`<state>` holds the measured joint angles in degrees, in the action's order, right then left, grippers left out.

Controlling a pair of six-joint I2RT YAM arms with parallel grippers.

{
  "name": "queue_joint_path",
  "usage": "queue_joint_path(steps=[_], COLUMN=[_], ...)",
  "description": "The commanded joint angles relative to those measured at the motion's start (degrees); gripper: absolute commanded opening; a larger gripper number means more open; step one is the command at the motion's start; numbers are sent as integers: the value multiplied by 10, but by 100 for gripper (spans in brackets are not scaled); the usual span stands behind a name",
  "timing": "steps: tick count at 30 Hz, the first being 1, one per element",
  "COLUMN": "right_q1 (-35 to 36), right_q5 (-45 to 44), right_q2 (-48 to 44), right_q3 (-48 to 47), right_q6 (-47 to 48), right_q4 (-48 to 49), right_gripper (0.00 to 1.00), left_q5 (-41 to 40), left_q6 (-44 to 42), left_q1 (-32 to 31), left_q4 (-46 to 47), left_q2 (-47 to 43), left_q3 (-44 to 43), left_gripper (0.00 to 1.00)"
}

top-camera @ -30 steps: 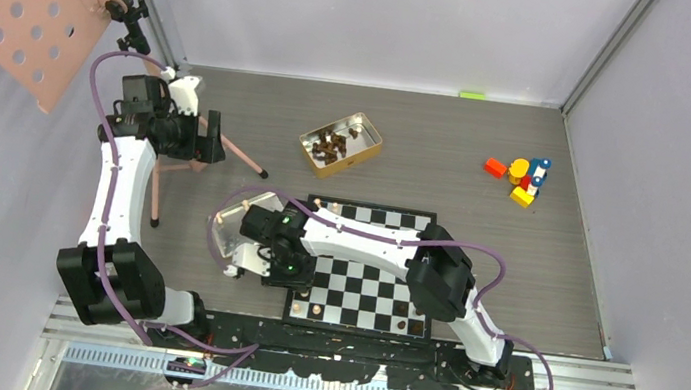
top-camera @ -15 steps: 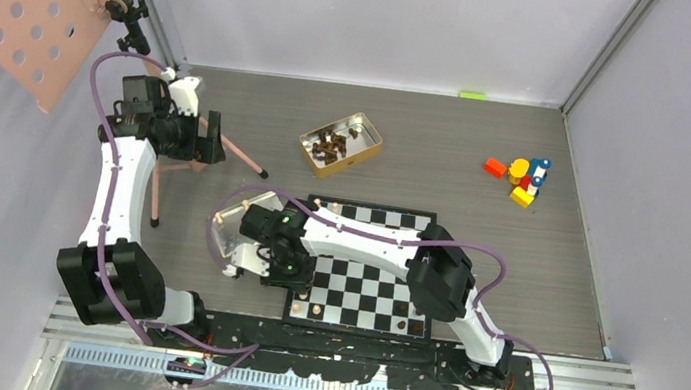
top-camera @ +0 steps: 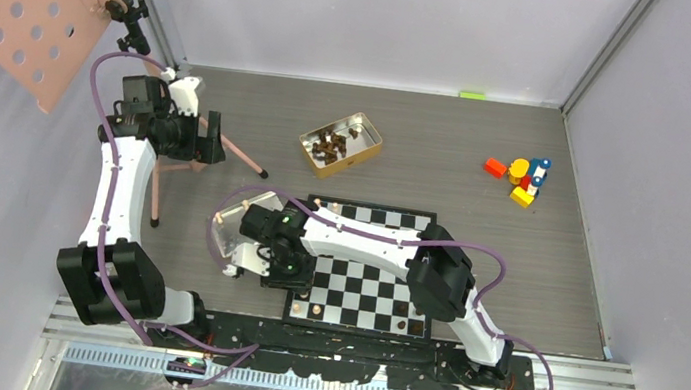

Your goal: Set up the chess pieces on the board

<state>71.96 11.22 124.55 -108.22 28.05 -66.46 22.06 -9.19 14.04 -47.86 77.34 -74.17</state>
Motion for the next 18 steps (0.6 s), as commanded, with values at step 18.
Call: queue_joint_path(steps=[18], right_q1=[-75], right_q5=[25], right_q2=[-114], right_q3=[-36], right_q6=[-23], right_q4=[-9], right_gripper=[44], left_q5=[87], left_q6=[-68], left_q1=[7], left_q4=[-22], left_q2=[8], left_q3=[32], left_gripper=[93])
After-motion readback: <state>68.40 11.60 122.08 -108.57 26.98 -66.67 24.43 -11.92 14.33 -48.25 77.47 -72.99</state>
